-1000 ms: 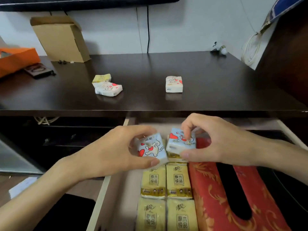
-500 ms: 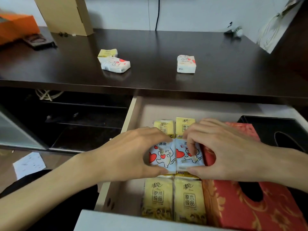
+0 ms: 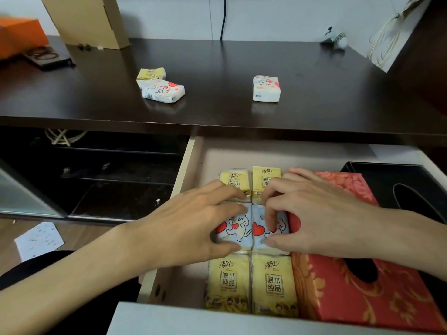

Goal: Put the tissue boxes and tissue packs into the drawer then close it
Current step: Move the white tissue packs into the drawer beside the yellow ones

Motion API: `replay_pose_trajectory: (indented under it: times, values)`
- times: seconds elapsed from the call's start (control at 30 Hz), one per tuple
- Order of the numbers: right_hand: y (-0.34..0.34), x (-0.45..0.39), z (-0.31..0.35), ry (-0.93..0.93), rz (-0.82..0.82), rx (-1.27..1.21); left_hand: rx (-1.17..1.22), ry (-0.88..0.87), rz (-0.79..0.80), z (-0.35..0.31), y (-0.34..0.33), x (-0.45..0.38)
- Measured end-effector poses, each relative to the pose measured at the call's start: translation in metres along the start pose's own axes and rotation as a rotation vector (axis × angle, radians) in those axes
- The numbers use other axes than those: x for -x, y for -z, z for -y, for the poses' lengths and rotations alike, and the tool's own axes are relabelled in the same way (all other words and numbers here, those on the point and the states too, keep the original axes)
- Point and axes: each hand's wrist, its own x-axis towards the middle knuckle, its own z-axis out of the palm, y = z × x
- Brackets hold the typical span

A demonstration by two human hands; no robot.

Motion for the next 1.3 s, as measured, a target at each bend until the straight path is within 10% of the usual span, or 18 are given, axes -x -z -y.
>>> replay_pose_trajectory:
  times: [0.43,0.73,1.3]
  values:
    - [0.045,-0.098,-0.051,-0.081,-0.636,-0.337,0.089,0.307,-0.389,0.066,0.079,-0.035]
    - [0.042,-0.159,-0.097,-0.364,-0.583,-0.146,-0.131,0.715,-0.284,0.139,0.087,-0.069]
    - [0.043,-0.149,-0.096,-0.127,-0.59,-0.411,0.277,0.354,-0.286,0.12,0.073,-0.09]
